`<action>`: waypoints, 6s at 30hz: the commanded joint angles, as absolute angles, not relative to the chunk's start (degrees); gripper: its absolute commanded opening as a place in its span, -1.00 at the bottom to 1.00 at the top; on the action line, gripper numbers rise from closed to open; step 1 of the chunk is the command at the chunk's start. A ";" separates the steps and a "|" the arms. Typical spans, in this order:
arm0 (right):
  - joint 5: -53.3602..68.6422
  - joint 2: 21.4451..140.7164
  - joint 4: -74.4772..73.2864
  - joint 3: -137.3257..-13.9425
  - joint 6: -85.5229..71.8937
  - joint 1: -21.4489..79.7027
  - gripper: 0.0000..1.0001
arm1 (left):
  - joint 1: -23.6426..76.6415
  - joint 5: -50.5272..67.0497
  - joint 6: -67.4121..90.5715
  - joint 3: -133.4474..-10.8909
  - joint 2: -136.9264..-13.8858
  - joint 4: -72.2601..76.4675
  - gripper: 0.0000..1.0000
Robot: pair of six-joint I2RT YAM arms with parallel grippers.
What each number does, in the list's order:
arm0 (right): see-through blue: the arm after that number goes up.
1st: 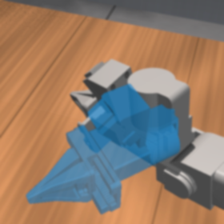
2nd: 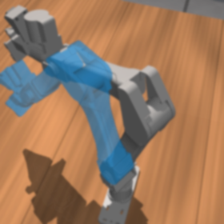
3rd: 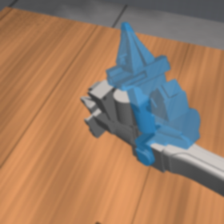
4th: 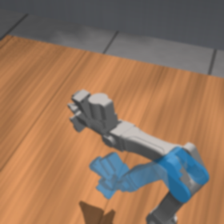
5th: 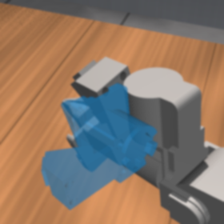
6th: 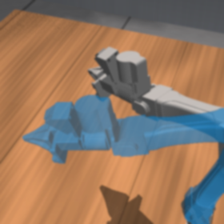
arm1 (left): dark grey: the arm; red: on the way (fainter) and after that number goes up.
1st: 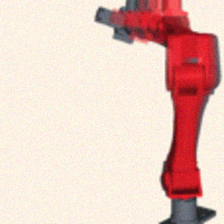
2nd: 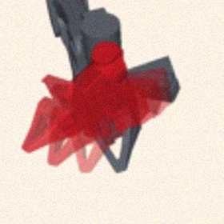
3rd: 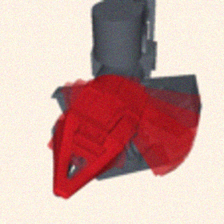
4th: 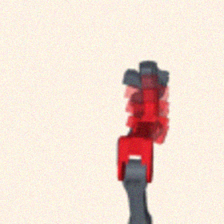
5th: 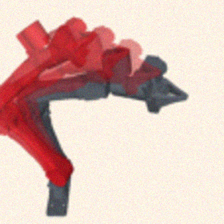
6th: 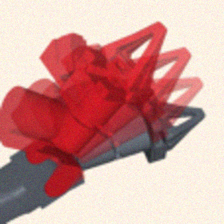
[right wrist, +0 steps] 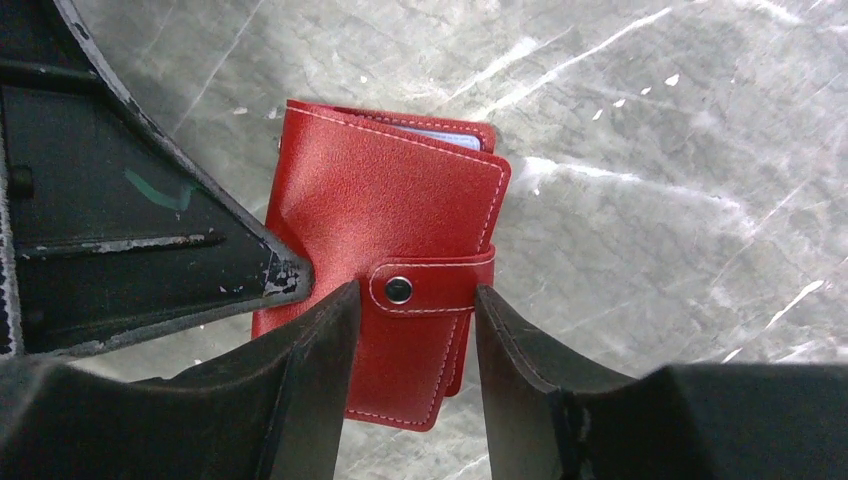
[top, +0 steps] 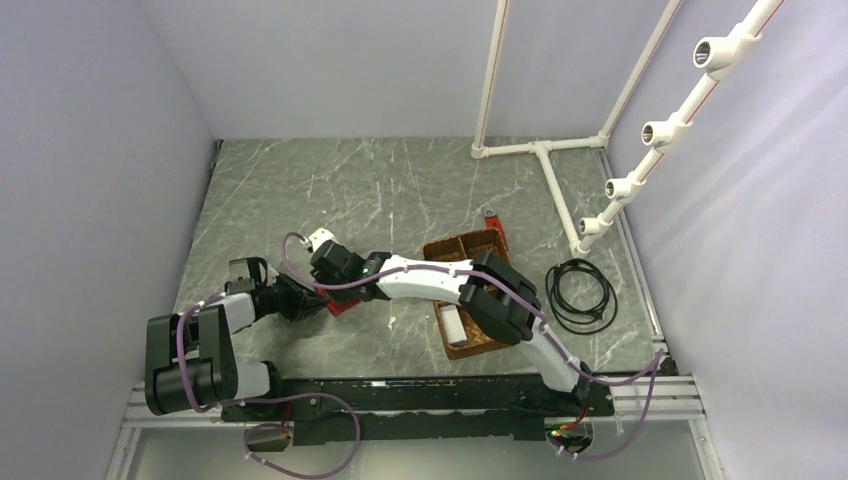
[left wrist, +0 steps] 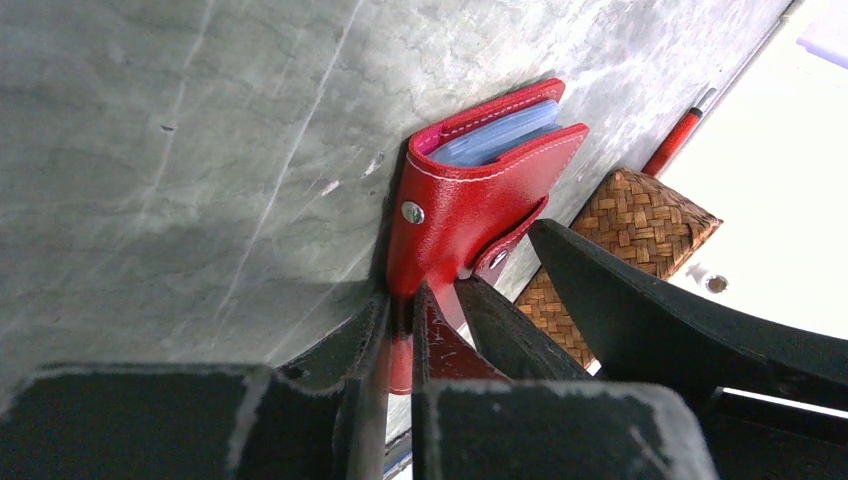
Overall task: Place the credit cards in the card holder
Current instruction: Open the card holder at the center of the board.
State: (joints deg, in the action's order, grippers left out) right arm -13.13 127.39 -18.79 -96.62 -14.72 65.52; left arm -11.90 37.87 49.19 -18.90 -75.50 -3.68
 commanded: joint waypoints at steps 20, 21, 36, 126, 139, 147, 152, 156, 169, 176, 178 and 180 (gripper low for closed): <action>14.37 113.74 3.56 -75.46 -29.34 54.14 -1.00 | -10.64 32.14 40.86 -22.88 -75.66 -13.47 -0.93; 14.75 113.11 3.11 -74.87 -29.50 53.95 -1.00 | -10.18 31.75 40.12 -23.64 -75.44 -14.74 -0.75; 23.69 104.24 7.68 -70.77 -34.16 52.67 -1.00 | 3.76 17.08 40.95 -33.59 -62.54 -29.65 0.47; 27.42 115.50 -0.37 -80.76 -30.96 56.85 -0.67 | 10.46 1.82 50.05 -46.90 -47.88 -52.04 0.32; 35.17 124.75 14.62 -76.03 -41.12 55.92 -0.83 | 10.37 13.50 50.01 -40.18 -48.34 -40.90 -0.28; 35.97 115.74 9.03 -72.81 -39.85 53.57 -0.51 | 10.37 19.89 49.77 -32.00 -58.14 -23.75 -0.60; 34.81 111.46 8.15 -69.12 -38.50 52.20 -0.41 | 10.37 17.47 48.39 -31.21 -63.67 -24.94 -0.79; 34.99 113.82 8.30 -68.72 -37.18 50.73 -0.46 | 10.37 11.83 48.54 -29.73 -64.37 -28.77 -0.94; 19.84 113.70 -9.94 -73.93 -26.11 52.78 -0.49 | 10.20 6.17 49.41 -28.32 -67.50 -31.68 -1.00; 1.18 97.81 -38.50 -80.73 -21.07 52.83 0.36 | 10.20 8.67 47.56 -30.08 -66.11 -31.83 -1.00; -2.42 92.36 -43.64 -77.17 -22.23 52.36 0.64 | 10.21 9.55 47.49 -29.95 -65.78 -31.20 -1.00; -0.58 85.42 -44.40 -69.97 -25.05 50.70 0.80 | 10.20 10.64 47.47 -29.80 -65.49 -30.80 -1.00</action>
